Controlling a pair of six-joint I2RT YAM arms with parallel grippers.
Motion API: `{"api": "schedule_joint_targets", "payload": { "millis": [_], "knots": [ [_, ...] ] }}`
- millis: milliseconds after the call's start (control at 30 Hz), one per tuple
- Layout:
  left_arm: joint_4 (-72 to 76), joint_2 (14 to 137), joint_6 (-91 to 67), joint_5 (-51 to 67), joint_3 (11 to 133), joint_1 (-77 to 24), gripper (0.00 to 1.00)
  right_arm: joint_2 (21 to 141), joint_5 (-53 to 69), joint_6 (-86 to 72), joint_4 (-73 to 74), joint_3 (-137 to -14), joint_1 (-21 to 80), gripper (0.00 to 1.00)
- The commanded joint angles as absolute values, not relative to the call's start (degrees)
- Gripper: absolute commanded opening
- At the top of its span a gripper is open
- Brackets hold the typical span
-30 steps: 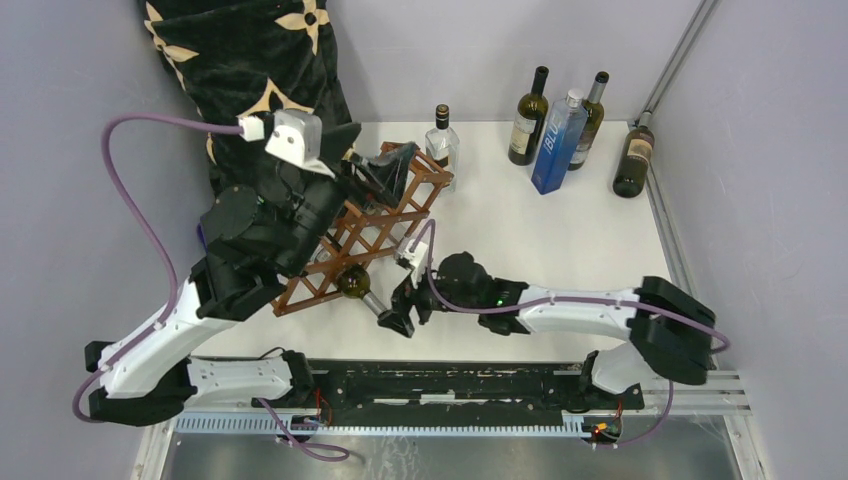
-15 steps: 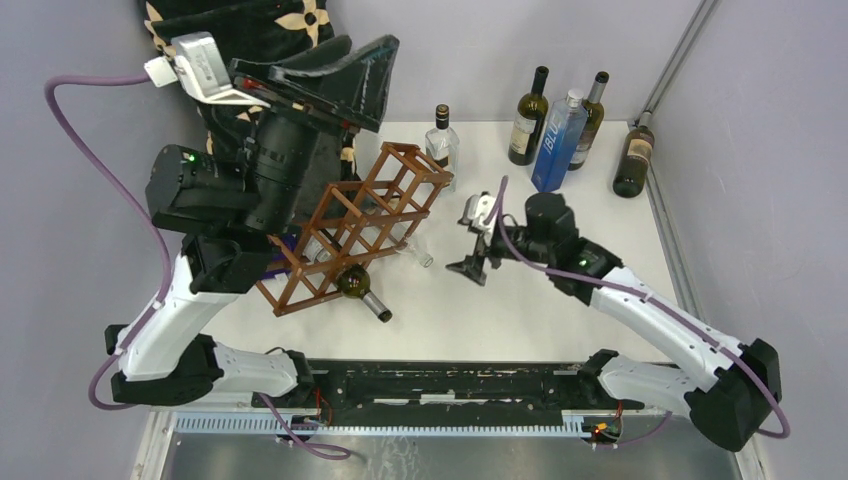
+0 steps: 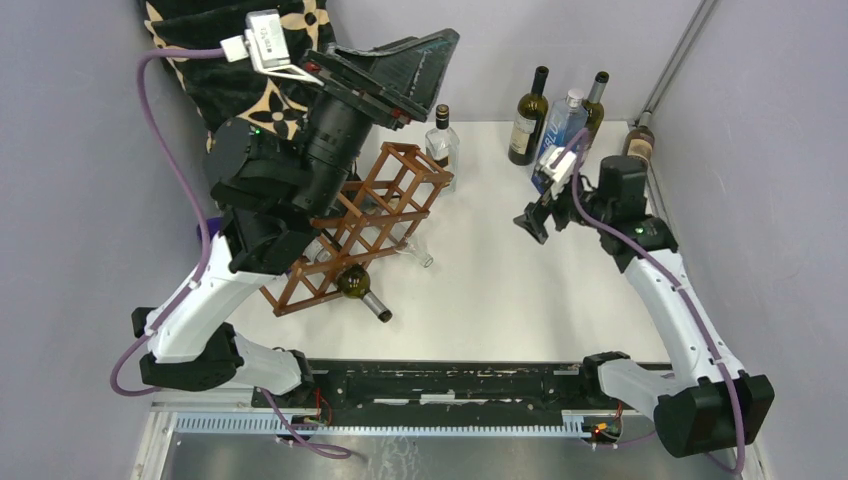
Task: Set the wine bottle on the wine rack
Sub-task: Pick up the wine bottle from the center of the board.
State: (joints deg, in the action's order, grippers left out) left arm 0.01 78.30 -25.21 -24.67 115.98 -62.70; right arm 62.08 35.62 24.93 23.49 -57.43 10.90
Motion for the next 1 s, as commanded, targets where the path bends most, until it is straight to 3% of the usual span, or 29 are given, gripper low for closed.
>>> {"api": "schedule_joint_targets", "payload": {
  "millis": [0, 200, 433, 633, 800, 967],
  "knots": [
    [0.4, 78.1, -32.1, -19.4, 116.1, -62.5, 1.00, 63.1, 37.9, 28.0, 27.7, -66.1, 5.3, 0.98],
    [0.4, 74.5, -27.7, -14.5, 108.3, -62.4, 1.00, 68.0, 43.9, 25.2, 28.0, -77.1, -0.5, 0.98],
    [-7.5, 70.7, -19.3, -8.3, 100.9, -58.5, 1.00, 67.8, 48.3, 20.3, 18.8, -75.8, -2.9, 0.98],
    [-6.1, 71.3, -26.6, 13.3, 97.3, -37.6, 0.99, 77.2, 54.9, 18.7, 18.3, -80.6, -0.7, 0.98],
    [-8.9, 74.2, -25.4, 16.9, 96.6, -30.2, 0.98, 84.7, 44.4, 23.3, 20.4, -90.0, 11.0, 0.98],
    [-13.5, 71.3, -16.5, 10.7, 92.0, -29.4, 1.00, 94.8, 36.7, 20.3, 20.5, -101.6, 16.0, 0.98]
  ]
}}
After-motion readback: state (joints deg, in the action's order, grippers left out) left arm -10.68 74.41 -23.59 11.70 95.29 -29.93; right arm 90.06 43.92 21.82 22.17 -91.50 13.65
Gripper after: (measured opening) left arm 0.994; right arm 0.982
